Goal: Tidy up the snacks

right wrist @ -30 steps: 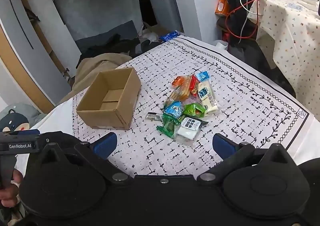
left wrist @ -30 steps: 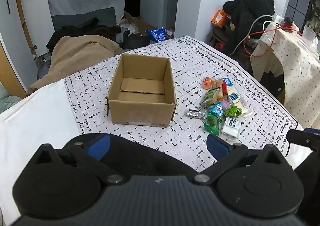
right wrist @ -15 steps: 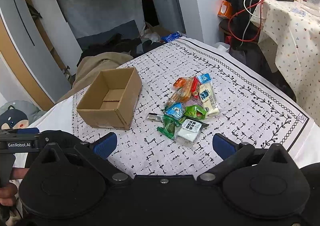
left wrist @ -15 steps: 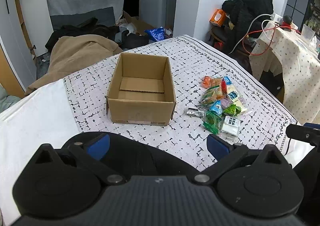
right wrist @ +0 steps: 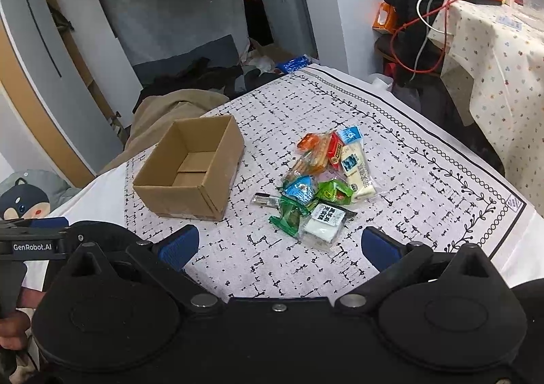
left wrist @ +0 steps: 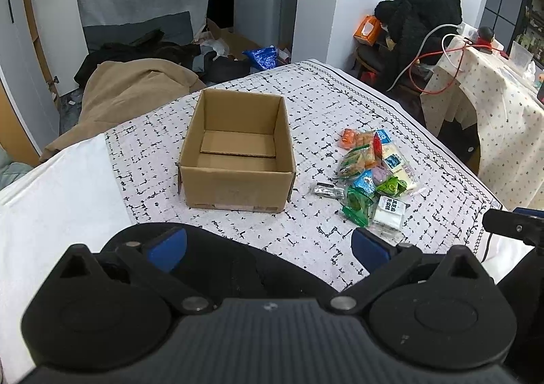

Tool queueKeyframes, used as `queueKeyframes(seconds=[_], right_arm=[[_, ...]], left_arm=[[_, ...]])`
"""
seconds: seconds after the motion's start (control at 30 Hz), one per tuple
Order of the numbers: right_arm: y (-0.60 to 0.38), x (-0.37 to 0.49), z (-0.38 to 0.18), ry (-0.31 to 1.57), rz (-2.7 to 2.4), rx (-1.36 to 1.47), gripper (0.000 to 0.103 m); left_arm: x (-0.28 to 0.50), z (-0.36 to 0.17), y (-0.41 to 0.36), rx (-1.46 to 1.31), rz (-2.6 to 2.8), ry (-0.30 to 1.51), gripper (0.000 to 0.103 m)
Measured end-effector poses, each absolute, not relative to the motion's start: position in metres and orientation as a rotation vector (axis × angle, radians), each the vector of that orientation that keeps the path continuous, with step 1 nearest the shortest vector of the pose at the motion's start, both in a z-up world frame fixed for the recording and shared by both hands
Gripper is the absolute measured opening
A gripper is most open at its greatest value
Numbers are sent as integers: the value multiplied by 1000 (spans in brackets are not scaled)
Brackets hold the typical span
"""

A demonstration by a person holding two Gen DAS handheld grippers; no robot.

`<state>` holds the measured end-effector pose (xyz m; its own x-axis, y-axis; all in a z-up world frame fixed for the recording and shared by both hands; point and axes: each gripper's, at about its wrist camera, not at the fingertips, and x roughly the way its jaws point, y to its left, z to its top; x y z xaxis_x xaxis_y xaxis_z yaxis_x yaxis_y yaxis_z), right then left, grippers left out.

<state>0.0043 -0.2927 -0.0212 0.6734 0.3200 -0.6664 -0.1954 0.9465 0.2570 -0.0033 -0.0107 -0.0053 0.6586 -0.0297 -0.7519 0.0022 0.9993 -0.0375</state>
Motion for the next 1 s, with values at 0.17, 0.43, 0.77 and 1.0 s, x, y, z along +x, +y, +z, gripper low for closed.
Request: queueKeyframes(seconds=[0.17, 0.43, 0.77, 1.0], right_arm=[[-291, 5, -20, 778, 297, 164, 103], [-292, 6, -22, 782, 291, 168, 103], [-293, 5, -23, 779, 299, 162, 103], [-292, 7, -22, 780, 303, 151, 103]], left_arm=[[-4, -3, -9, -45, -11, 846, 103], [-4, -3, -8, -45, -14, 845, 103], [-4, -3, -10, -50, -15, 847, 103], [-2, -2, -10, -50, -12, 845, 103]])
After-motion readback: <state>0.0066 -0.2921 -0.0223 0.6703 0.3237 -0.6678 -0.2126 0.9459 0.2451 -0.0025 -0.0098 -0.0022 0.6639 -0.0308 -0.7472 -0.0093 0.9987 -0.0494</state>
